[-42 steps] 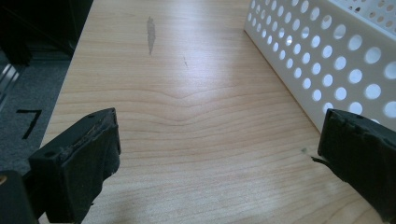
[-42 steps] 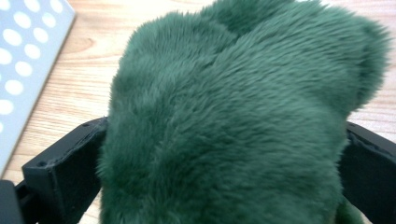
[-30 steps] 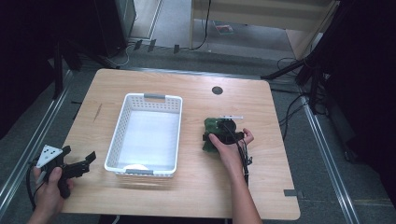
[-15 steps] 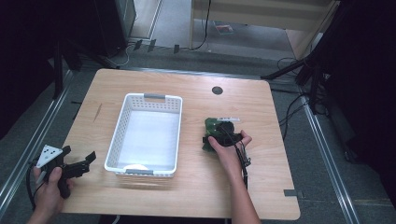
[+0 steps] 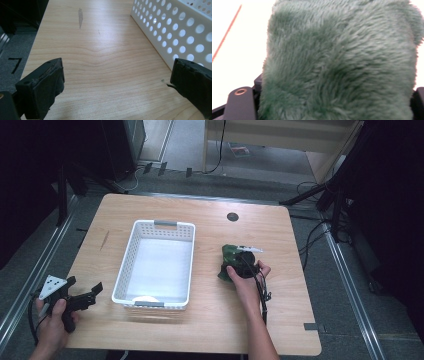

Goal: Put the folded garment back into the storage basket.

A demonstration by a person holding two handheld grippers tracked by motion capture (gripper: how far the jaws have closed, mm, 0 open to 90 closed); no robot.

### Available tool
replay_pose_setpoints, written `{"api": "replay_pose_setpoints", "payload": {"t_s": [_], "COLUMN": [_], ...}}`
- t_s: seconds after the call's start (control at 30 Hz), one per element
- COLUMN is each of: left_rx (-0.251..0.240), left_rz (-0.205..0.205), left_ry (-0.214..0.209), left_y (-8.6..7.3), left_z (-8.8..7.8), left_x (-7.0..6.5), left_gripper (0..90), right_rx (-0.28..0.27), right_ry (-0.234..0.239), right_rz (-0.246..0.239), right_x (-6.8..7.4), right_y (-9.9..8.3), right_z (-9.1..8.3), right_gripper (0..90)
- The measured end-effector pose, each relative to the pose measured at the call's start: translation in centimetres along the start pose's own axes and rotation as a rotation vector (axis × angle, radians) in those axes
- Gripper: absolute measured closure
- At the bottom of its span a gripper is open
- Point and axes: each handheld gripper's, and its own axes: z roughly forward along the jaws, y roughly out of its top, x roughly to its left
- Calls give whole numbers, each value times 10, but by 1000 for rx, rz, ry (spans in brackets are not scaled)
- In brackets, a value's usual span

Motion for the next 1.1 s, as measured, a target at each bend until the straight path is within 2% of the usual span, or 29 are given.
{"api": "replay_pose_setpoints", "payload": {"t_s": [0.27, 0.67, 1.1], "left_rx": [-7, -2, -8], "left_rz": [4, 11, 10], "left_ry": [0, 6, 7], "left_y": [0, 0, 0], "left_z": [0, -1, -1], "left_x": [-1, -1, -2], "left_gripper": [2, 2, 2], "right_rx": [-57, -83, -112], "right_ry": [12, 37, 67], "right_rz": [1, 21, 9], "right_x": [2, 5, 21], "right_y": [4, 12, 25], "right_z": [-19, -41, -59], "right_gripper": [209, 204, 202]}}
